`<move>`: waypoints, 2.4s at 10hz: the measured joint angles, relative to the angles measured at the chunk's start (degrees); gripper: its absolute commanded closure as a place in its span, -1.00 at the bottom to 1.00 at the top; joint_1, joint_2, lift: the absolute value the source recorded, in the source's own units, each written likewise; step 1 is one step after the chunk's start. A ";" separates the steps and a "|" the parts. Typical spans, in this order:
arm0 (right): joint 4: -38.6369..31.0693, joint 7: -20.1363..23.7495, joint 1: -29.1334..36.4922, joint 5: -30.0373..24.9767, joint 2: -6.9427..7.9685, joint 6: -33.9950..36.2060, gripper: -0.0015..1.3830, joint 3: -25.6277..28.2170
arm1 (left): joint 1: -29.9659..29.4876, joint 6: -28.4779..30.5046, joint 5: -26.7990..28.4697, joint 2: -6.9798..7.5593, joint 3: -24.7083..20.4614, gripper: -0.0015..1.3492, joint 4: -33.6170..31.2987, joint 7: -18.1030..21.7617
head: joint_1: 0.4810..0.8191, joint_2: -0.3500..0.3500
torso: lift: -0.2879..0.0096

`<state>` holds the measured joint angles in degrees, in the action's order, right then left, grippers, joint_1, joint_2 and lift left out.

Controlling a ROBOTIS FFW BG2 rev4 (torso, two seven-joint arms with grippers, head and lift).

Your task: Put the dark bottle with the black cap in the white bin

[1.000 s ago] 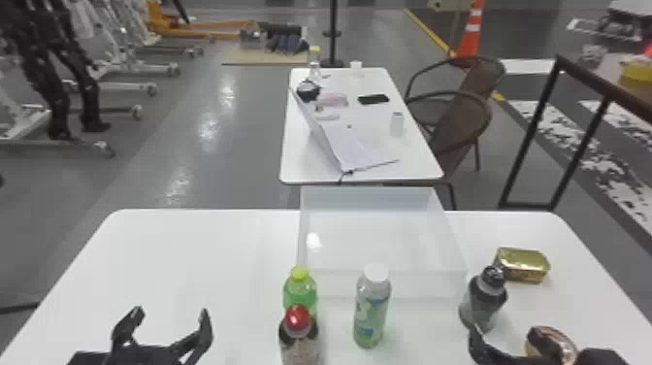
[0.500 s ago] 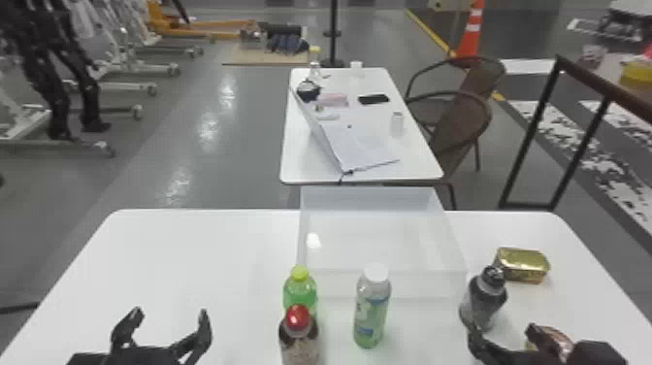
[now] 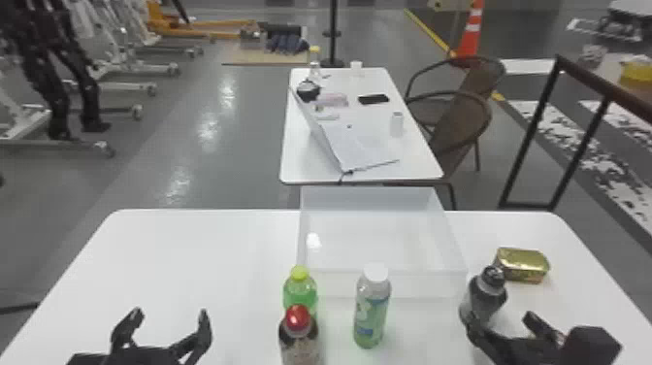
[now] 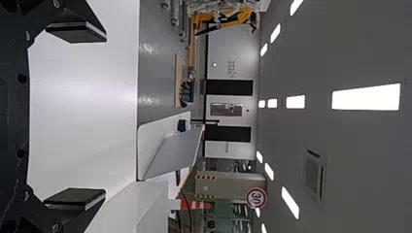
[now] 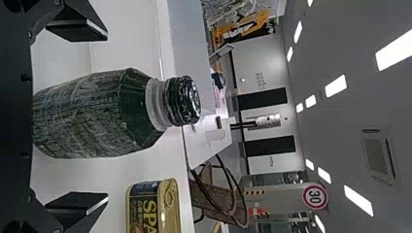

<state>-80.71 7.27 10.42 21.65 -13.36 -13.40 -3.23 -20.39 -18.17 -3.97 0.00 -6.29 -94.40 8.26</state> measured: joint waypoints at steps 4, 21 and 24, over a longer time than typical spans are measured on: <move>1.57 0.47 -1.74 0.02 -0.16 0.93 -0.81 0.07 | 0.00 -0.52 -0.54 0.00 -0.06 -0.75 0.07 0.00 | -0.60 0.00 | 0.26; -12.38 -1.02 0.84 -0.47 1.67 2.38 0.06 1.24 | -0.38 -1.61 -1.66 0.00 -0.54 -0.75 0.60 0.02 | -0.60 0.00 | 0.26; -17.78 -2.70 -0.55 -0.75 1.90 4.14 0.06 2.21 | -0.12 -1.54 -2.19 0.00 -0.31 -0.75 1.39 0.09 | -0.60 0.00 | 0.26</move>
<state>-98.50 4.57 9.86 20.91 -11.46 -9.26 -1.02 -20.51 -19.70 -6.16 0.00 -6.60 -93.01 8.35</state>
